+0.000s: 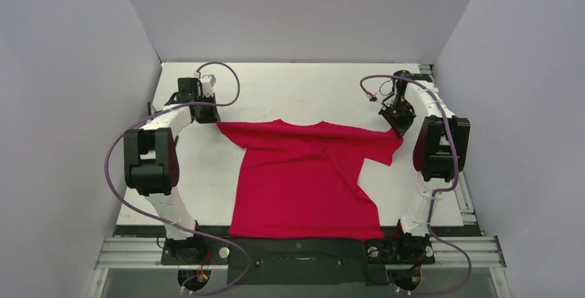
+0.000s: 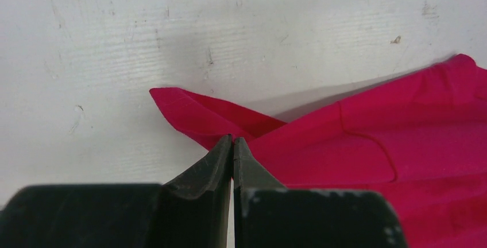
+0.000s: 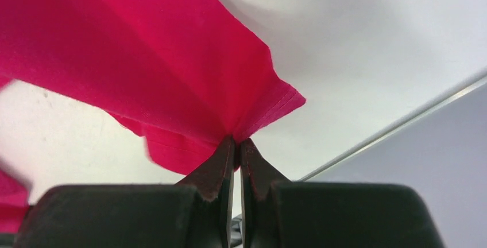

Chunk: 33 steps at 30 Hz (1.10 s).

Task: Remove the brooch from the garment
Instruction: Flatten out the clothes at the center of the board.

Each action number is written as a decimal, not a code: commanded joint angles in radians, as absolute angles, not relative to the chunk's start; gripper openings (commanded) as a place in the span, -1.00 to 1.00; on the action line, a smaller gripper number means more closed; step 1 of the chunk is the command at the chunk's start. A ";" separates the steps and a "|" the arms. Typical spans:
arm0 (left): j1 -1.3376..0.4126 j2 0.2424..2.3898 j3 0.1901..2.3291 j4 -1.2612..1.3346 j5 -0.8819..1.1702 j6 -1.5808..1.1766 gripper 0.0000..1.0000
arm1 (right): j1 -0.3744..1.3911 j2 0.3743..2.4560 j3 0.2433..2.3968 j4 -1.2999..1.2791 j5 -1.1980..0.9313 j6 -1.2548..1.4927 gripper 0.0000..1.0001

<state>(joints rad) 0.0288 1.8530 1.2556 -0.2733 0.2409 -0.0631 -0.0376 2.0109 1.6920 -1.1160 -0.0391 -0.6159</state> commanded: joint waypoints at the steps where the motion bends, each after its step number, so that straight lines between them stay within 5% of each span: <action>1: 0.042 1.798 1.244 -0.351 0.237 0.084 -1.00 | -0.043 1.986 1.578 -1.225 0.009 -0.744 -1.00; 8: 0.039 1.736 1.151 -0.421 0.376 0.297 -0.95 | -0.034 1.970 1.531 -1.295 -0.008 -0.841 -0.88; 9: 0.039 1.742 1.179 -0.461 0.398 0.312 -0.80 | -0.031 1.974 1.550 -1.317 -0.045 -0.841 -0.78; 10: 0.038 1.742 1.194 -0.474 0.451 0.328 -0.40 | -0.031 1.977 1.597 -1.322 -0.067 -0.829 -0.52; 14: -0.006 1.718 1.260 -0.419 0.579 0.343 0.07 | -0.028 1.975 1.772 -1.352 -0.258 -0.780 0.01; 22: -0.244 1.923 1.478 -0.461 0.558 0.445 0.10 | 0.092 2.018 1.874 -1.270 -0.392 -0.716 0.02; 33: -0.384 2.088 1.595 -0.495 0.445 0.422 0.11 | 0.201 2.045 1.721 -1.013 -0.345 -0.600 -0.03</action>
<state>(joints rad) -0.3645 2.0880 1.5509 -0.4770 0.4885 0.4004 0.2005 2.0193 1.7660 -1.1343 -0.3740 -0.6418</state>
